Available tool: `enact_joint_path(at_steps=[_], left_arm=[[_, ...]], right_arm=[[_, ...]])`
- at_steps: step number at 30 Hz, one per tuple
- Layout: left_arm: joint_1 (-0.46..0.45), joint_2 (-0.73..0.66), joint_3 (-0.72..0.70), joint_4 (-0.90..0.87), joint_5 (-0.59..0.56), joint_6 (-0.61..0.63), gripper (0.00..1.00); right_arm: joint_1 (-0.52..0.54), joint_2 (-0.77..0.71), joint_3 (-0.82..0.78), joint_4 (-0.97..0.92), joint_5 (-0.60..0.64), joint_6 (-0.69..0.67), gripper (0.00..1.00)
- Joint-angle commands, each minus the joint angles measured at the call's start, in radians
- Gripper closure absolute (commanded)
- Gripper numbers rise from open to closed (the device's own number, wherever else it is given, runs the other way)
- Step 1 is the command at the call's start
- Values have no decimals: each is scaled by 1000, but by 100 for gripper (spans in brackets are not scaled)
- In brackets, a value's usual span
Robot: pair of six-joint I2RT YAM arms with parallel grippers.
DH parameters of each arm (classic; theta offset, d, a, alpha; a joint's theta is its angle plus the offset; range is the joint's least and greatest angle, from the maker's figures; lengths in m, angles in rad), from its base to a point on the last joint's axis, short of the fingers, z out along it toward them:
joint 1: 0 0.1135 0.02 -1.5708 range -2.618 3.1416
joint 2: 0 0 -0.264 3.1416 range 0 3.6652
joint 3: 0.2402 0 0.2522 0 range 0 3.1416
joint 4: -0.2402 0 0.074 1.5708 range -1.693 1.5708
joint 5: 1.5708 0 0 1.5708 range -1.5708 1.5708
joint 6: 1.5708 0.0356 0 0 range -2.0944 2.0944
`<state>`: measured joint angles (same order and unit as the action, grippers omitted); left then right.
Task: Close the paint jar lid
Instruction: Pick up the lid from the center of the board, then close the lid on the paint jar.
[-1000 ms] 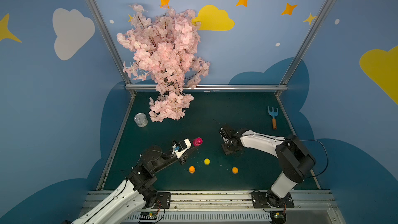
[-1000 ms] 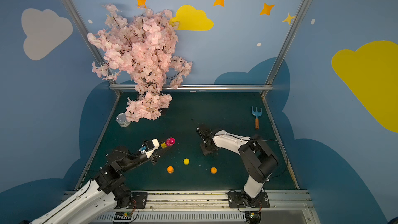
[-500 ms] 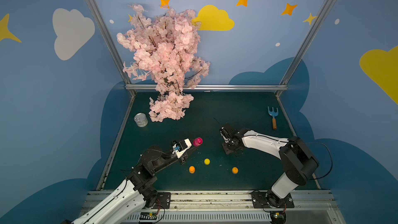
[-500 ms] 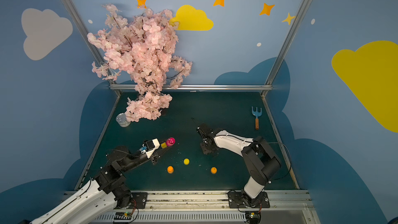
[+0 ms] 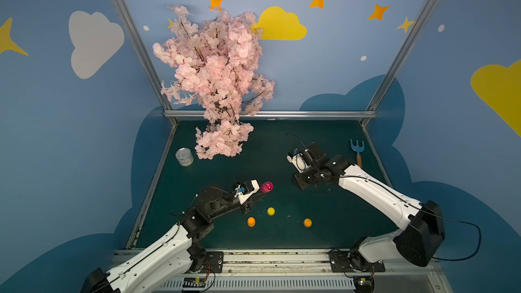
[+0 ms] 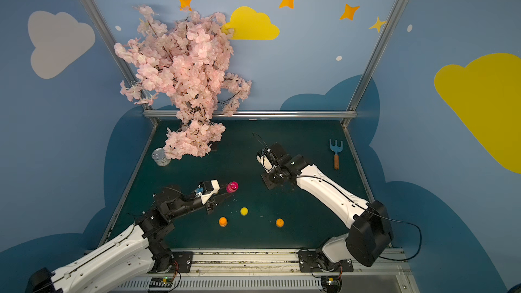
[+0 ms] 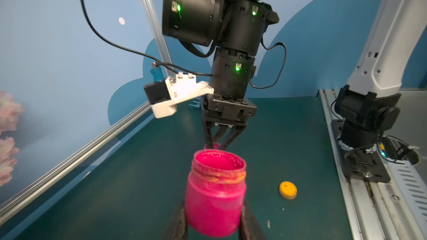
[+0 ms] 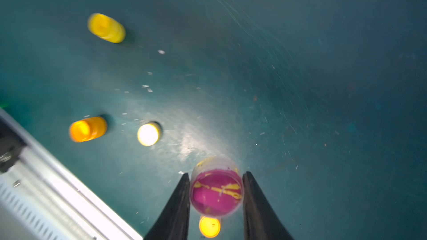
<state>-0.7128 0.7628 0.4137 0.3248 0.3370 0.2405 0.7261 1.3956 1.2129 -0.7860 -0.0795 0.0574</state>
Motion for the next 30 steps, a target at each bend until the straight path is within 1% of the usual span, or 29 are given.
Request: enact_joint_path(at_steps=[1,4,8,10,15,21,24,30], left_arm=[[9,41,8,87,107,-24,73],[13,102,38,69,112,-12,74],[20,171,47,117,14,-10,75],[26,205,55,147,6,-10,75],[30,288,84,223,26,-25,75],[35,371,124,315,105,-69,75],[36,396,154,294,128,-69,76],[35,415,171,290,141,-67,76]], right_arm=[[-1,-70,30,-63,-138,-82,71],[0,-142,11,-11,-215,-106,70],[-2,-261,-86,137,-239,-60,68],[-6,-297,-101,163,-281,-58,67],[-5,-277,-63,136,-332,-62,66],[-5,-252,-54,173,-365,-68,66],[-4,-250,-52,199,-389,-70,66],[-3,-231,-32,216,-385,-73,66]])
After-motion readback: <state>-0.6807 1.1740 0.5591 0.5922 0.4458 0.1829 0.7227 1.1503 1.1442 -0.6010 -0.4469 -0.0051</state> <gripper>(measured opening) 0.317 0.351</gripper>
